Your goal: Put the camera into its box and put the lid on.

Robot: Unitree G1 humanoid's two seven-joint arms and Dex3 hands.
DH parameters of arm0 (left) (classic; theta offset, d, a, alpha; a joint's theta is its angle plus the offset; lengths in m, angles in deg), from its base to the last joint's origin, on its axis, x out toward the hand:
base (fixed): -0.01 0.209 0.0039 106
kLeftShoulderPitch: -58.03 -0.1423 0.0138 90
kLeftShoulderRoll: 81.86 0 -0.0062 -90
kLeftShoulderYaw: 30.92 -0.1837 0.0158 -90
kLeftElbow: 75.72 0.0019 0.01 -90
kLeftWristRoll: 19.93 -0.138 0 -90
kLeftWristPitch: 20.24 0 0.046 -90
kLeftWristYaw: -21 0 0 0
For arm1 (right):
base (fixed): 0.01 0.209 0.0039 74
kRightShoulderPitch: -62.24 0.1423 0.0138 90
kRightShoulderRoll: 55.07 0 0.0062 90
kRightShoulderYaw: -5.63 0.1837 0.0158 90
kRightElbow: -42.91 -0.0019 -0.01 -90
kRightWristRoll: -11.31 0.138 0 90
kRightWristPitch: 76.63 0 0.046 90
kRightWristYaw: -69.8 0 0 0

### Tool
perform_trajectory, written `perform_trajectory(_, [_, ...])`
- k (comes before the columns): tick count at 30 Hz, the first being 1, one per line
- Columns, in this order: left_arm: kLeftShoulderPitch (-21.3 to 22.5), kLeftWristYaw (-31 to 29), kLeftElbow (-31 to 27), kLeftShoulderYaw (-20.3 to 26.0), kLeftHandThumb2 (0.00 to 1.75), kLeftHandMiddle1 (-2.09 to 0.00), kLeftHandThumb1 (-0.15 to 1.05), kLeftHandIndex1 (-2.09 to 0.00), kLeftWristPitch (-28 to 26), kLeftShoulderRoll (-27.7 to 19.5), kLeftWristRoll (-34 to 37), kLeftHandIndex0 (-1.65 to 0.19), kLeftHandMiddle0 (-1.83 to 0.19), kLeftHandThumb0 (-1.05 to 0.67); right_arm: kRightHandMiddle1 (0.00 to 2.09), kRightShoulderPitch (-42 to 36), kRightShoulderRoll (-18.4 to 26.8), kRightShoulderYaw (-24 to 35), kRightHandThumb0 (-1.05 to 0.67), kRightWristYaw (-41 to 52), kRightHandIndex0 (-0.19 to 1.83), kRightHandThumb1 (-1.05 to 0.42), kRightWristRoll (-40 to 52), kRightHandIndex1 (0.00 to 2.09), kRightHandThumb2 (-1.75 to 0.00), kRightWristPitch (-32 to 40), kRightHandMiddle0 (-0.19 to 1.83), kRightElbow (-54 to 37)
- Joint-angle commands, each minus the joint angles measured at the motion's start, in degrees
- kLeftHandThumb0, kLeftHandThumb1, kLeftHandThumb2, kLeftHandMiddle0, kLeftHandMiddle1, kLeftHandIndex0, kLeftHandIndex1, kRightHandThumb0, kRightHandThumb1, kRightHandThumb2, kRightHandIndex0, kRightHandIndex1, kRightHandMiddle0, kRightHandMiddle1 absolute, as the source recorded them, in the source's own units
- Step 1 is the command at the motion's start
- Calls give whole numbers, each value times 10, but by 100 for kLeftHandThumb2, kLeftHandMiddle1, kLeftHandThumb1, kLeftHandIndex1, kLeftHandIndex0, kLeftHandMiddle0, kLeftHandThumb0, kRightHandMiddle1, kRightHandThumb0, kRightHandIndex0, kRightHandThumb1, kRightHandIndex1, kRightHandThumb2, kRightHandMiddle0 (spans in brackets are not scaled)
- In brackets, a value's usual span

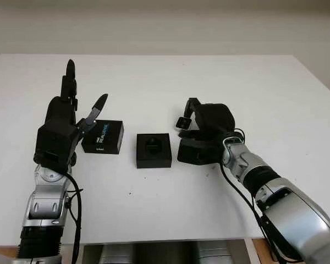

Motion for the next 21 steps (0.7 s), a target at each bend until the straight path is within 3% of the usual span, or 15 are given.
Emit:
perform_trajectory(1, [4,-2,-2,1,27,-5,105,-5,3,-3,3,10,7,-60,152,0,5,20,-40,7,45,-99,22,38,-5,-28,43,-1])
perform_trajectory(8, [5,-7,0,1,28,-5,105,-5,4,-3,6,11,8,-61,153,0,3,84,-45,71,40,-101,105,23,-6,-75,39,3])
perform_trajectory(21, [2,-8,-2,1,29,-5,105,-5,0,-6,5,12,9,-61,154,-14,-4,161,-45,137,43,-101,191,18,-5,-90,42,-19])
